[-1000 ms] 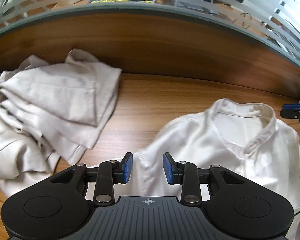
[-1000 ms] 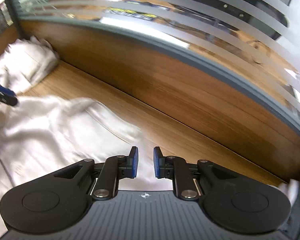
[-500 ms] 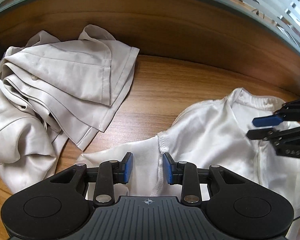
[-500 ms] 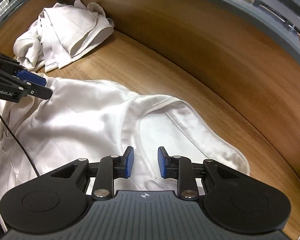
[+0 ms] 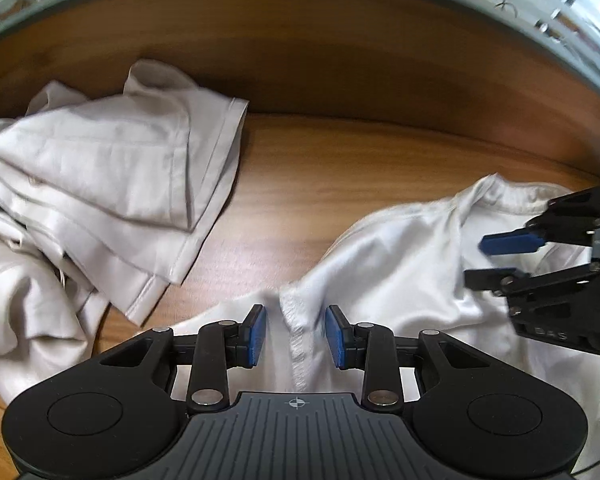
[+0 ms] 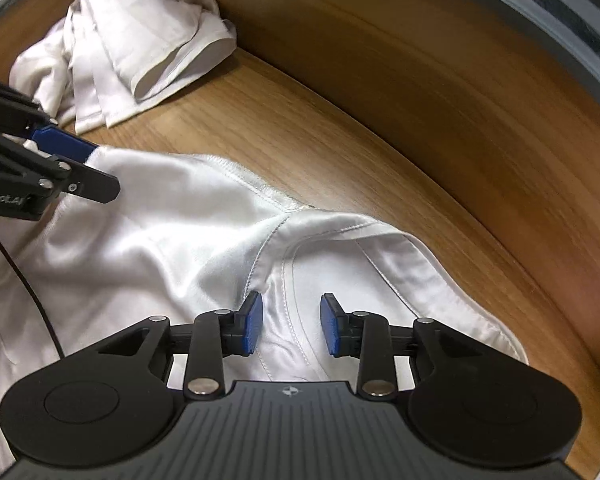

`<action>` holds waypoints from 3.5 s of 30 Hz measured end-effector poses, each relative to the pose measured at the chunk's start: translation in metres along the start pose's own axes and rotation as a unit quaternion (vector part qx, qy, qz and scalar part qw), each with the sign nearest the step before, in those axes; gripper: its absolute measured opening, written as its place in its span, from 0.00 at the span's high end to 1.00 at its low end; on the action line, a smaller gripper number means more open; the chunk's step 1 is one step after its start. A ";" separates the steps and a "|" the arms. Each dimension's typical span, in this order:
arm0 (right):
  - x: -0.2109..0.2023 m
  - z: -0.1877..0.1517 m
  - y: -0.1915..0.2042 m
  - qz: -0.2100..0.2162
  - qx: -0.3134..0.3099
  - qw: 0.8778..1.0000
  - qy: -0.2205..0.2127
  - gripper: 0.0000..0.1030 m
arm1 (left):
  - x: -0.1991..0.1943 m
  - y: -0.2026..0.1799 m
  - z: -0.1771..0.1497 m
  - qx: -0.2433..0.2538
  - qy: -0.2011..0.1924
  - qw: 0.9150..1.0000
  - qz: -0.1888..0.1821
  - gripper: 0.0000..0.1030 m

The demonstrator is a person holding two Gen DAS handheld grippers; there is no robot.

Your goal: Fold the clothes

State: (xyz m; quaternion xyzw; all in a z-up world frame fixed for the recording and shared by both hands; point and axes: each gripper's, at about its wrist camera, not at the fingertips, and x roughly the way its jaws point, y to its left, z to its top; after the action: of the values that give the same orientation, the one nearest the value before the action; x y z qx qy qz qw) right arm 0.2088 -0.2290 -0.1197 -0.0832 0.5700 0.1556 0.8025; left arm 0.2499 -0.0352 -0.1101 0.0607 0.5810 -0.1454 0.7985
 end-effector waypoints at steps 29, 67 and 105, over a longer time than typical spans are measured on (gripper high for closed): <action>-0.080 -0.050 -0.032 -0.013 0.075 0.996 -0.040 0.74 | -0.052 0.030 -0.018 -0.030 -0.032 0.999 -0.009 0.72; -0.211 -0.454 -0.105 -0.161 0.198 0.967 -0.005 0.29 | -0.106 -0.199 -0.232 0.078 0.038 0.994 -0.061 0.57; -0.308 -0.658 -0.078 -0.171 0.369 0.913 0.019 0.80 | -0.078 -0.375 -0.206 0.207 0.015 0.973 -0.098 0.55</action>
State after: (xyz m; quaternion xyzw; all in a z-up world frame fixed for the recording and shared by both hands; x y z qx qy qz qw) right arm -0.4420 -0.5546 -0.0550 0.1193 0.5791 -0.2073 0.7794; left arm -0.0737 -0.3242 -0.0745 0.1695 0.5534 -0.3391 0.7416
